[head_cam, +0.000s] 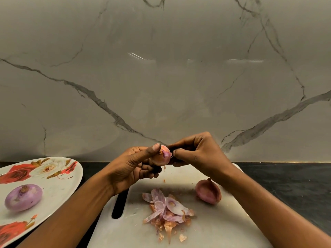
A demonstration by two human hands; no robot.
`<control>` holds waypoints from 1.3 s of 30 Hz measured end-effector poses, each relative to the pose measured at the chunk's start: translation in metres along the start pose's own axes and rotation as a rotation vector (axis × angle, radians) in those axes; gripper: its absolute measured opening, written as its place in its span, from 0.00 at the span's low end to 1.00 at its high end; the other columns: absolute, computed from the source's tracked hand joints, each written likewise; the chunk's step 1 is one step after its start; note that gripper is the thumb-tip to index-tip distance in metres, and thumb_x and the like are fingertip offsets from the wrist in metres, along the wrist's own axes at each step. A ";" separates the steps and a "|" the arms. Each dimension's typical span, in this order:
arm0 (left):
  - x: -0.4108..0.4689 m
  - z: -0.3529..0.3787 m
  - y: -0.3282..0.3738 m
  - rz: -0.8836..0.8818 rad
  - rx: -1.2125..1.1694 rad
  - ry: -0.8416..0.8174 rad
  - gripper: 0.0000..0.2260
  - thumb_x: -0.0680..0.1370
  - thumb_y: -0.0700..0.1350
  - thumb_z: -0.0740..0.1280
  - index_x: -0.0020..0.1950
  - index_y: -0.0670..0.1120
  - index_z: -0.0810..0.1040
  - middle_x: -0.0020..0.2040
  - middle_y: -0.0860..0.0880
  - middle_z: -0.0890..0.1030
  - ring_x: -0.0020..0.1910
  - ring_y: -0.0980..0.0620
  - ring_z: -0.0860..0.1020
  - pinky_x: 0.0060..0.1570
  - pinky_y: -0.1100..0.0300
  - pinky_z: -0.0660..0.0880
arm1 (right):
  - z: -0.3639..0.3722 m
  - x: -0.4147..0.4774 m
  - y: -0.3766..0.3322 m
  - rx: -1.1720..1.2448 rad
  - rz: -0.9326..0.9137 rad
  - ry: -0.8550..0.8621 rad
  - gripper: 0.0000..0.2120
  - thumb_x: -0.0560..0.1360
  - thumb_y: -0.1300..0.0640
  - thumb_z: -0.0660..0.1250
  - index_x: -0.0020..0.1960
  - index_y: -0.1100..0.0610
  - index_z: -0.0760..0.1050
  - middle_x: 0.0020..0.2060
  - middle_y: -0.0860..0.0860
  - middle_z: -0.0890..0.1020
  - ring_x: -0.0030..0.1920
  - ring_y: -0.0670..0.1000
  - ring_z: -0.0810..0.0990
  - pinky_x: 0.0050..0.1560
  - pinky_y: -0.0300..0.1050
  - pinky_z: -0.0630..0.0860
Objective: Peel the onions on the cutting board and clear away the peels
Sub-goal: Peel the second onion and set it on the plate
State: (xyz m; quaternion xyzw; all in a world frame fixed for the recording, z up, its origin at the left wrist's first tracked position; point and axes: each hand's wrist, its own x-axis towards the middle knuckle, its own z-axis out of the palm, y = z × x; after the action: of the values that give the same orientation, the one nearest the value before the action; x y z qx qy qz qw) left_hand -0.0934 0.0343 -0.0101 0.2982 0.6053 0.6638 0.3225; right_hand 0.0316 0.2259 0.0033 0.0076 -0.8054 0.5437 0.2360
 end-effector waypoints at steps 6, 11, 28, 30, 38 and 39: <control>0.003 -0.001 0.001 0.016 -0.044 0.022 0.49 0.49 0.65 0.87 0.61 0.39 0.83 0.46 0.35 0.85 0.36 0.47 0.84 0.35 0.61 0.83 | -0.005 -0.002 -0.007 0.088 0.040 -0.001 0.07 0.80 0.67 0.72 0.56 0.65 0.86 0.45 0.59 0.89 0.46 0.57 0.90 0.48 0.47 0.87; 0.003 -0.002 0.000 0.015 -0.069 0.054 0.47 0.51 0.64 0.87 0.62 0.39 0.84 0.50 0.34 0.86 0.39 0.44 0.85 0.36 0.60 0.83 | -0.002 -0.004 -0.005 -0.059 -0.038 -0.020 0.11 0.75 0.58 0.78 0.56 0.62 0.87 0.44 0.55 0.90 0.46 0.55 0.90 0.50 0.52 0.88; -0.003 0.000 0.005 -0.037 -0.197 0.014 0.22 0.75 0.52 0.77 0.61 0.38 0.83 0.46 0.37 0.83 0.37 0.45 0.82 0.32 0.57 0.83 | -0.009 -0.001 -0.005 -0.081 0.012 0.047 0.04 0.75 0.65 0.78 0.49 0.64 0.87 0.39 0.56 0.89 0.42 0.54 0.90 0.44 0.43 0.86; -0.003 0.001 0.004 -0.033 -0.186 0.010 0.19 0.75 0.53 0.77 0.58 0.40 0.86 0.45 0.40 0.82 0.37 0.48 0.79 0.31 0.58 0.82 | -0.009 -0.002 -0.006 -0.112 0.022 0.005 0.05 0.74 0.67 0.78 0.50 0.63 0.87 0.41 0.55 0.89 0.42 0.54 0.90 0.46 0.44 0.86; -0.003 0.002 0.003 -0.017 0.031 -0.004 0.26 0.67 0.63 0.78 0.53 0.44 0.89 0.47 0.39 0.77 0.34 0.51 0.75 0.29 0.61 0.76 | -0.003 -0.004 -0.014 0.045 0.135 -0.165 0.10 0.79 0.62 0.74 0.60 0.62 0.85 0.47 0.59 0.89 0.49 0.60 0.90 0.51 0.49 0.87; -0.003 0.002 0.002 -0.015 0.050 -0.006 0.26 0.68 0.63 0.79 0.53 0.44 0.88 0.47 0.40 0.78 0.34 0.51 0.75 0.29 0.61 0.75 | -0.002 -0.005 -0.015 0.048 0.143 -0.176 0.10 0.79 0.60 0.74 0.60 0.61 0.85 0.47 0.59 0.89 0.48 0.60 0.90 0.51 0.49 0.87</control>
State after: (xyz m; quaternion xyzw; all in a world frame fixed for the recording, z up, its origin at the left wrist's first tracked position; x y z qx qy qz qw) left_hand -0.0905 0.0329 -0.0079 0.3036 0.6230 0.6450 0.3220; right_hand 0.0407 0.2204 0.0148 0.0036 -0.8083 0.5754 0.1248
